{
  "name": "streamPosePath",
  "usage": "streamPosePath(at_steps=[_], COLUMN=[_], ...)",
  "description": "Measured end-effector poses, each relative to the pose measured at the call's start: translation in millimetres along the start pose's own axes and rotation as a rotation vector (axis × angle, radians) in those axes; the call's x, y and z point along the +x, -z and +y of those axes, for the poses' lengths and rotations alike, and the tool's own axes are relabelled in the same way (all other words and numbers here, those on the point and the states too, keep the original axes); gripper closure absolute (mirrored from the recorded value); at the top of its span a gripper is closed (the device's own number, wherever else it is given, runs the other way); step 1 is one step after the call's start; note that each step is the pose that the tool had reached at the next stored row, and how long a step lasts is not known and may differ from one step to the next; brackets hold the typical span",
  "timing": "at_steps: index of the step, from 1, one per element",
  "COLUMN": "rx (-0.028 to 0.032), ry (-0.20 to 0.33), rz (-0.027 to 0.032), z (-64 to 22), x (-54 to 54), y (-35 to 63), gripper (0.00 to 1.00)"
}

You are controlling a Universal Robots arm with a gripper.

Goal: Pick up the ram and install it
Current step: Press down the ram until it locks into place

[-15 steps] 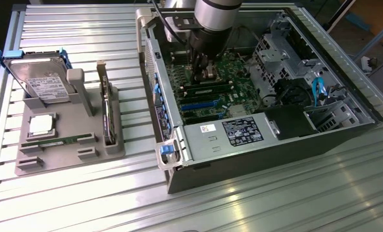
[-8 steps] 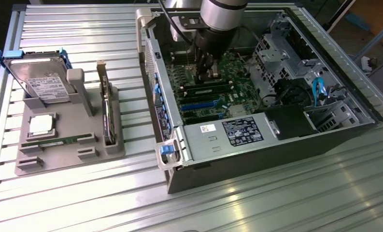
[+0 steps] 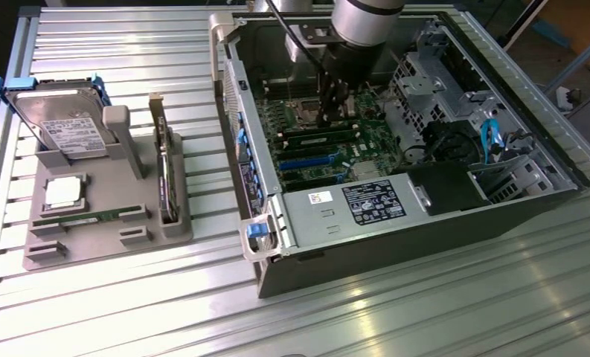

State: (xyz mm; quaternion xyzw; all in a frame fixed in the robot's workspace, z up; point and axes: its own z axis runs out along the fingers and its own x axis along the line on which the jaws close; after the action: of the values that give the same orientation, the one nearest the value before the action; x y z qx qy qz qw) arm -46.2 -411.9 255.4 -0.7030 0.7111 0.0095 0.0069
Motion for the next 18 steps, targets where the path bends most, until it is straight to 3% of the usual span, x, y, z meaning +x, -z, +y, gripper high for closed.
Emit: streamPosePath(at_steps=[3,6,10,12,17,18], rx=[0.0000,-0.0001,0.0000,0.0000,0.0000,-0.0001], ry=[0.000,0.000,0.000,0.000,0.000,0.000], rz=[0.0000,0.0002,-0.0001,-0.0001,0.0002,0.0003], z=[-11.3,-12.4,-12.3,-12.2,-12.0,-12.0], x=[-0.1,-0.2,-0.9,-1.3,-2.2,-2.3], y=[-0.1,1.1,29.8,50.0,90.0,93.5], gripper=[0.89,0.89,0.89,0.89,0.89,0.89])
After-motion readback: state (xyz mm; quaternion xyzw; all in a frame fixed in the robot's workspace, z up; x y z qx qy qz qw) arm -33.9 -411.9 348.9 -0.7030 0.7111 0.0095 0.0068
